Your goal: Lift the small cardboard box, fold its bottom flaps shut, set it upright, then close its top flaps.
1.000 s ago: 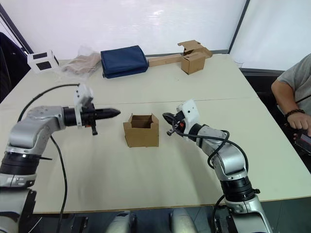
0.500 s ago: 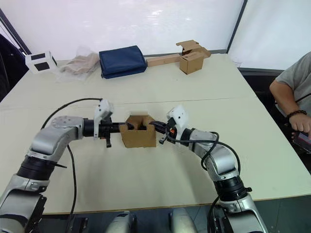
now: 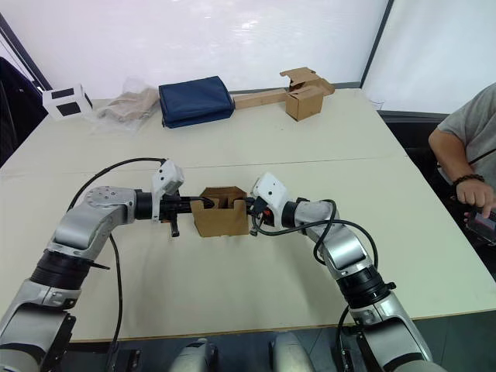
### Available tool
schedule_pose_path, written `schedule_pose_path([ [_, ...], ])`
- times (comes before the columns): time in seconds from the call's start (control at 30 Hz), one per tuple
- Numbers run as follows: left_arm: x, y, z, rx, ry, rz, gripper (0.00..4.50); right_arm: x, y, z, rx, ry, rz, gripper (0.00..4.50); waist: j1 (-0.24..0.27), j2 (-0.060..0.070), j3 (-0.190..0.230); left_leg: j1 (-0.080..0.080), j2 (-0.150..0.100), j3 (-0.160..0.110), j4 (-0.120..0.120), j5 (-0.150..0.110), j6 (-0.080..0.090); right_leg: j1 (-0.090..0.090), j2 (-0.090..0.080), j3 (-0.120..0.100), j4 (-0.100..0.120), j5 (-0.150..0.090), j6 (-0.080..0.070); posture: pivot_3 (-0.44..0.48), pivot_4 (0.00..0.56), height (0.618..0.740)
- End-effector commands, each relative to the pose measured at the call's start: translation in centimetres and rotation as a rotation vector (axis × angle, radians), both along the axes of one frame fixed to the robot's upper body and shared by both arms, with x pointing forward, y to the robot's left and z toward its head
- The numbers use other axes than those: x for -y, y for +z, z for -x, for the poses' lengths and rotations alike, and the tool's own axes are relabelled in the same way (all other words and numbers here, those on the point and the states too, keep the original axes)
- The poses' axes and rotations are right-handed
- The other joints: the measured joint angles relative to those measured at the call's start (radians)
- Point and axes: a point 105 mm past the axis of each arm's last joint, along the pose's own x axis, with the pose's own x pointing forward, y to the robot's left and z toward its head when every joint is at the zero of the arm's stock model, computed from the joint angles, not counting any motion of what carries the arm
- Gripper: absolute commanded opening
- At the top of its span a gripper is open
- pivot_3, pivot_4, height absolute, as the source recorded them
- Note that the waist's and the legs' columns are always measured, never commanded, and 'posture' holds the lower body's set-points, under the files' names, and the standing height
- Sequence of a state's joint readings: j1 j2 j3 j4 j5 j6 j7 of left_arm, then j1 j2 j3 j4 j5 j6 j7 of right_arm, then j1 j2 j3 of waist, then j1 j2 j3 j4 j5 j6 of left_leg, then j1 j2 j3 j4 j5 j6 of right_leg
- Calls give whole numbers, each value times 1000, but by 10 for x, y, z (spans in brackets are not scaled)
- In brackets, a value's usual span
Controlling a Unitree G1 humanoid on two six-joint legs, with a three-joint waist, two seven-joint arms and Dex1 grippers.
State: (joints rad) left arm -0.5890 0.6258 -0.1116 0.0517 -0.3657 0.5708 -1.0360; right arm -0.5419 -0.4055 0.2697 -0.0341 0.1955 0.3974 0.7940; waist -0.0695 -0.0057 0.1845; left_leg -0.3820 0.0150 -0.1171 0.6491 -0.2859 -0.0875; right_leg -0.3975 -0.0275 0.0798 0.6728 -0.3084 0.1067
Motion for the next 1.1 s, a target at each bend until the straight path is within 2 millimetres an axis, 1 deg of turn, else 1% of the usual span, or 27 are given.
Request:
schedule_pose_path([
  [0.03, -7, 21, 0, 46, 36, 62, 69, 4, -9, -2, -28, -13, 41, 0, 0, 0, 0, 0, 0, 0, 0, 0, 0, 0, 0, 0, 0, 0, 0, 0, 150, 740],
  [0.13, -10, 30, 0, 52, 48, 99, 69, 6, 7, -5, -4, -18, -23, 0, 3, 0, 0, 0, 0, 0, 0, 0, 0, 0, 0, 0, 0, 0, 0, 0, 150, 740],
  [0.2, -12, 35, 0, 60, 55, 116, 69, 8, 22, -6, 8, -27, -90, 0, 3, 0, 0, -1, 0, 0, 0, 0, 0, 0, -1, 0, 0, 0, 0, 0, 150, 740],
  [0.23, -15, 40, 0, 66, 61, 126, 69, 10, 35, -5, 16, -34, -148, 0, 2, 0, 0, -1, 0, 0, 0, 0, 0, 0, -1, 0, 0, 0, 0, 0, 150, 740],
  [0.27, -17, 43, 0, 70, 65, 133, 69, 11, 43, -5, 20, -37, -184, 0, 2, 0, 0, -1, 0, 0, 0, 0, 0, -1, -1, 0, 0, 0, 0, 0, 150, 740],
  [0.33, -25, 52, -3, 84, 85, 148, 69, 14, 71, 2, 31, -27, -303, 0, 1, 0, 0, -2, 0, 0, 0, 0, 0, -2, -1, 0, 0, 0, 0, 0, 150, 740],
  [0.4, -32, 57, -8, 92, 105, 151, 69, 16, 88, 11, 35, -6, -374, 0, 1, 0, 0, -5, 0, -1, 0, 0, 0, -4, 0, -1, 0, 0, 0, 0, 150, 740],
  [0.43, -34, 57, -11, 100, 112, 143, 69, 17, 94, 16, 33, 8, -393, 0, 1, 0, 0, -5, 0, -1, 0, 0, 0, -5, 0, -1, 0, 0, 0, 0, 150, 740],
  [0.5, -36, 56, -18, 106, 116, 128, 69, 17, 99, 27, 23, 39, -399, 0, 3, 0, 0, -5, 0, -1, 0, 0, 0, -5, 0, -1, 0, 0, 0, 0, 150, 740],
  [0.57, -33, 56, -25, 113, 111, 122, 69, 15, 99, 35, 6, 73, -391, 0, 3, 0, 0, -6, 0, -1, 0, 0, 0, -4, -1, -1, 0, 0, 0, 0, 150, 740],
  [0.67, -24, 51, -38, 117, 100, 111, 69, 6, 92, 55, -48, 170, -355, 0, 9, 0, 0, -6, 0, -1, 0, 0, 0, -5, -1, -1, 0, 0, 0, 0, 150, 740],
  [0.77, -5, 40, -47, 113, 37, 112, 69, -8, 71, 69, -119, 253, -273, 0, 12, 0, 0, -6, -1, -1, 1, 0, 0, -5, -1, -1, 0, 0, 0, 0, 150, 740],
  [0.87, 4, 32, -50, 97, -13, 118, 69, -16, 54, 77, -147, 297, -191, 0, 9, 0, 0, -6, -1, -1, 1, 0, 0, -5, 0, -1, 0, 0, 0, 0, 150, 740],
  [0.9, 6, 27, -51, 85, -29, 113, 69, -19, 47, 77, -155, 308, -170, 0, 4, 0, 0, -6, -1, -1, 1, 0, 0, -5, 0, -1, 0, 0, 0, 0, 150, 740],
  [0.93, 9, 21, -53, 71, -39, 105, 69, -22, 38, 74, -153, 300, -137, 0, 1, 0, 0, -7, -1, -1, 1, 0, 0, -5, 0, -1, 0, 0, 0, 0, 150, 740],
  [1.0, 15, 12, -55, 25, -58, 107, 69, -28, 24, 60, -140, 267, -98, 0, -1, 0, 0, -7, -1, -1, 1, 0, 0, -6, 0, -1, 0, 0, 0, 0, 150, 740],
  [1.1, 16, 9, -56, 1, -75, 109, 69, -31, 20, 45, -117, 232, -105, 0, -1, 0, 0, -7, -1, -1, 2, 0, 0, -6, 0, -1, 0, 0, 0, 0, 150, 740],
])
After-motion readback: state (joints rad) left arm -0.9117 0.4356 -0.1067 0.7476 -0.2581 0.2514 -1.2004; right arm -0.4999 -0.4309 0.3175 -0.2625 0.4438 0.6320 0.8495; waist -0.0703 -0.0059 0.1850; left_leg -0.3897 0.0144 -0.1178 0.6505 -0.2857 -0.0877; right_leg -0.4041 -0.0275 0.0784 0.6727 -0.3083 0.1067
